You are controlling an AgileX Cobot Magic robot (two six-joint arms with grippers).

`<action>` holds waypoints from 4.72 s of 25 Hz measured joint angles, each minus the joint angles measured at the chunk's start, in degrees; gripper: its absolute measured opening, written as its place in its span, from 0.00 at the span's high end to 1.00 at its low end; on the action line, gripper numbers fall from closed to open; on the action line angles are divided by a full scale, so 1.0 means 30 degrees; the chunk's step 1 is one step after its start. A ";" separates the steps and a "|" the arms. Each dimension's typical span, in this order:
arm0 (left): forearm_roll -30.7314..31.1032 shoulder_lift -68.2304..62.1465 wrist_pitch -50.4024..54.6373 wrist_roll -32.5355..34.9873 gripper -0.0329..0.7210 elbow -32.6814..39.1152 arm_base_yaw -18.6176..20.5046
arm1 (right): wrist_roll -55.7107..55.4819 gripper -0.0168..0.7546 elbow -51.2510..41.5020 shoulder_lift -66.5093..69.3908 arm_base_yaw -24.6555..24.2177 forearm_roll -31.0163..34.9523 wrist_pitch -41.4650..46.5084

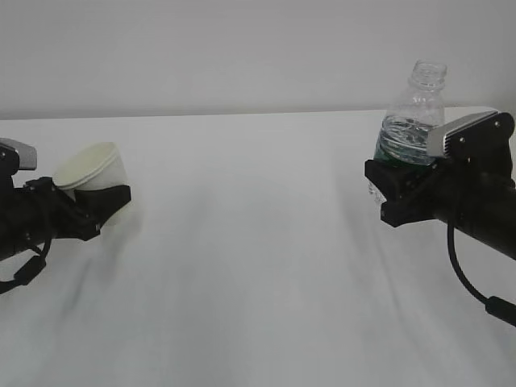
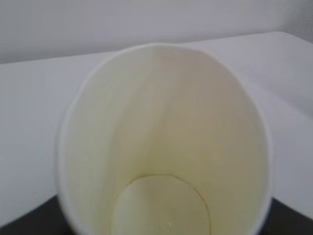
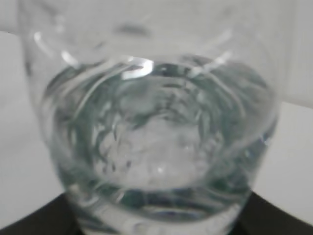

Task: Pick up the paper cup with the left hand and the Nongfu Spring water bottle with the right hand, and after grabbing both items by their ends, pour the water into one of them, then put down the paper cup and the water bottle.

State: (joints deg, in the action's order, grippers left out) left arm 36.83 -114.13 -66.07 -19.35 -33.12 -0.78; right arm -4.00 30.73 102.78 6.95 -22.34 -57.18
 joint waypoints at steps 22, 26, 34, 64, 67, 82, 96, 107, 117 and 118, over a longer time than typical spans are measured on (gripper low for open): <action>0.3616 0.0393 0.0000 -0.2100 0.40 -0.0076 -0.5860 | -0.0890 0.49 -0.0177 -0.4744 0.0000 -0.1148 0.6966; 0.3690 0.0393 0.0426 -0.2498 0.40 -0.1165 -0.7061 | -0.1121 0.49 -0.0190 -0.5156 0.0000 -0.1197 0.7399; 0.4609 0.0393 0.3043 -0.3995 0.40 -0.4186 -0.8371 | -0.1563 0.49 -0.0190 -0.5922 0.0000 -0.1256 0.9446; 0.7383 -0.0299 0.7336 -0.4171 0.40 -0.7575 -1.1761 | -0.1623 0.49 -0.0264 -0.8783 0.0000 -0.5620 1.5044; 0.7383 -0.0588 0.7336 -0.4171 0.40 -0.7668 -1.1791 | -0.1623 0.49 -0.0264 -0.8783 0.0000 -0.6377 1.5412; 0.6651 -0.1679 0.6844 -0.4214 0.40 -0.8702 -1.2853 | -0.1623 0.49 -0.0264 -0.8783 0.0000 -0.9308 1.6305; 0.6584 -0.1679 0.7443 -0.4214 0.40 -0.9938 -1.3091 | -0.1623 0.49 -0.0264 -0.8783 0.0000 -1.1243 1.6305; 0.7359 -0.1679 0.7443 -0.4677 0.40 -0.9938 -1.3091 | -0.1489 0.49 0.0047 -0.8783 0.0000 -1.2762 1.7092; 0.7679 -0.1679 0.7443 -0.4717 0.40 -0.9938 -1.3316 | -0.1446 0.49 0.0616 -0.8783 0.0000 -1.4370 1.8513; 0.7679 -0.1679 0.7443 -0.4717 0.40 -0.9938 -1.3316 | -0.1446 0.49 0.0616 -0.8783 0.0000 -1.4506 1.8513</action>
State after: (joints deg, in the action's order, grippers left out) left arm 59.86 -119.17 -43.74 -33.51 -62.93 -40.73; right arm -8.34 32.58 76.43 6.95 -65.85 -1.64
